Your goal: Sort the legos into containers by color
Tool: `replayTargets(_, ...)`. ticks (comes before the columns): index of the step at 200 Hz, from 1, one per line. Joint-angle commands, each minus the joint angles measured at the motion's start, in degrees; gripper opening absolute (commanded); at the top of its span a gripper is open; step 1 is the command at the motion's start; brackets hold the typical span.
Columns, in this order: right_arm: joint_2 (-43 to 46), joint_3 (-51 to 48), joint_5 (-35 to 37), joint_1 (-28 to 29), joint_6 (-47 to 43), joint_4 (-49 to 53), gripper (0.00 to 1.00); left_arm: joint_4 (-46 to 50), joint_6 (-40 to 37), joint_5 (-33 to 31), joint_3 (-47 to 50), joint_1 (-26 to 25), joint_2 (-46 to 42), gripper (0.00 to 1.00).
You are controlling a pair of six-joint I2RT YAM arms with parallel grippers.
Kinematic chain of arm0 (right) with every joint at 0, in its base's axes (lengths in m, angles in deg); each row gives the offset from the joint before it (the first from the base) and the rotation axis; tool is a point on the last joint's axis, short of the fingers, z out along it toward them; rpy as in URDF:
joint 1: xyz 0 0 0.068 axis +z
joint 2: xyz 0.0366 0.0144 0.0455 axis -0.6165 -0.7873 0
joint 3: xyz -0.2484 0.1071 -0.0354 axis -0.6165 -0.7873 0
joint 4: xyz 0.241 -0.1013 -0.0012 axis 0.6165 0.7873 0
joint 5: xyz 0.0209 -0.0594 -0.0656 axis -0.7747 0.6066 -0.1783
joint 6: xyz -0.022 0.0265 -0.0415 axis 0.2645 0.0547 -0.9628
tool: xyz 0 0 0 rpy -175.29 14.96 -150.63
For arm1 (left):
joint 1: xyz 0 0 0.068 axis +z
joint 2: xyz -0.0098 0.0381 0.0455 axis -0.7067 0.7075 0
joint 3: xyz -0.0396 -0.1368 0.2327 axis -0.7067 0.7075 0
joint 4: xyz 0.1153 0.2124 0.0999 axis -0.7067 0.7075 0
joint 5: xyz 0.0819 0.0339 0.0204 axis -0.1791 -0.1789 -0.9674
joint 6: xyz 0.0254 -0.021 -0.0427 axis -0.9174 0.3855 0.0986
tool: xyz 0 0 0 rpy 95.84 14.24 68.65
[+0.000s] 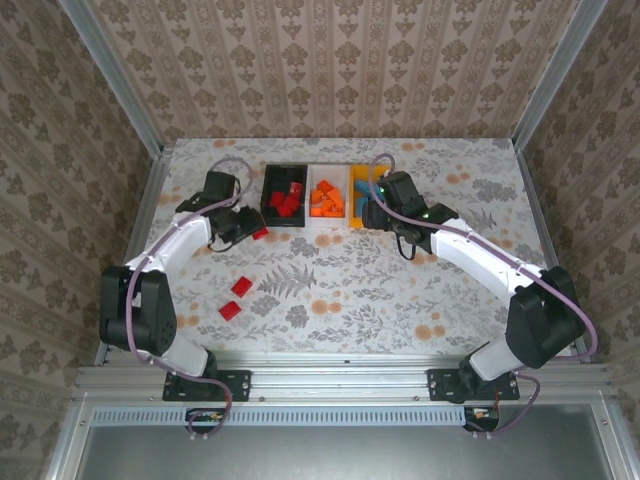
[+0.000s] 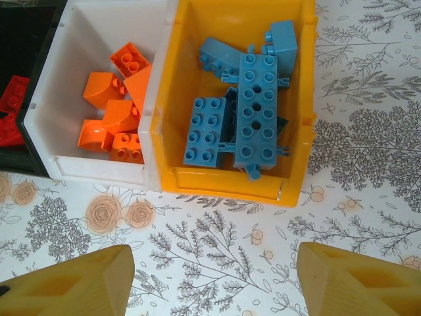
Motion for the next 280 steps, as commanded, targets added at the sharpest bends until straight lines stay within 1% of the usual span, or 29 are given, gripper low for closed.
replayTargets(1,1.9,-1.5,1.3,0.3,-0.2,1.0,0.68,1.0,-1.6,0.1,-4.7,-0.6,2.6,0.39)
replayTargets(31,1.5,-2.8,0.1,0.3,0.3,0.7,0.68,-0.6,-1.6,0.6,-12.1,-1.8,9.3,0.39)
replayTargets(56,0.7,-2.9,-0.2,0.4,0.2,0.7,0.68,0.0,-3.2,-1.9,-19.6,-3.3,15.9,0.39)
replayTargets(88,0.4,-2.6,-0.5,0.4,-0.1,0.7,0.68,2.1,-4.2,-2.9,-28.8,-3.4,23.5,0.38)
replayTargets(113,0.3,-2.1,-0.8,0.4,-0.1,1.3,0.68,3.2,-4.2,-2.4,-33.8,-3.5,27.0,0.38)
replayTargets(120,0.4,-1.9,-1.6,0.4,-0.1,1.5,0.68,3.7,-4.1,-2.8,-34.7,-3.5,27.6,0.41)
replayTargets(136,0.9,-1.0,-2.3,0.5,-0.1,1.8,0.68,4.5,-4.6,-2.0,-36.9,-3.6,28.4,0.58)
replayTargets(144,1.1,-0.6,-2.4,0.6,-0.1,2.1,0.68,5.0,-4.7,-1.0,-37.7,-3.7,28.3,0.7)
replayTargets(149,1.2,-0.3,-2.2,0.6,-0.1,2.2,0.68,4.9,-4.8,-0.2,-37.8,-3.8,27.8,0.75)
replayTargets(160,1.6,-0.1,-2.0,0.7,0.0,2.2,0.68,5.2,-4.8,1.3,-37.5,-4.1,25.7,0.8)
replayTargets(170,1.7,0.1,-2.0,0.9,-0.1,2.3,0.68,4.7,-5.0,2.5,-35.9,-4.5,22.3,0.84)
replayTargets(185,1.7,0.3,-1.9,1.5,0.0,2.4,0.68,5.0,-6.1,2.4,-31.5,-5.2,15.4,0.89)
replayTargets(201,1.8,0.2,-1.7,2.8,0.1,2.2,0.68,4.9,-7.2,-0.1,-21.8,-5.1,6.4,0.92)
replayTargets(224,1.6,0.1,-1.5,4.0,-0.6,2.8,0.68,9.5,-9.4,-5.7,-6.4,-5.4,-6.2,0.92)
replayTargets(245,0.9,0.1,-2.3,4.0,-0.7,3.1,0.68,10.5,-9.6,-6.7,6.7,-6.4,-16.2,0.91)
replayTargets(266,0.0,1.3,-4.2,4.0,-0.1,3.2,0.68,12.2,-9.6,-8.3,14.8,-7.1,-22.2,0.89)
replayTargets(270,-0.1,1.5,-4.4,4.0,0.0,3.2,0.68,12.3,-8.3,-8.9,16.1,-7.3,-22.9,0.89)
replayTargets(280,-0.6,2.2,-4.9,4.0,0.4,3.2,0.68,10.8,-7.7,-7.9,18.2,-7.8,-24.0,0.87)
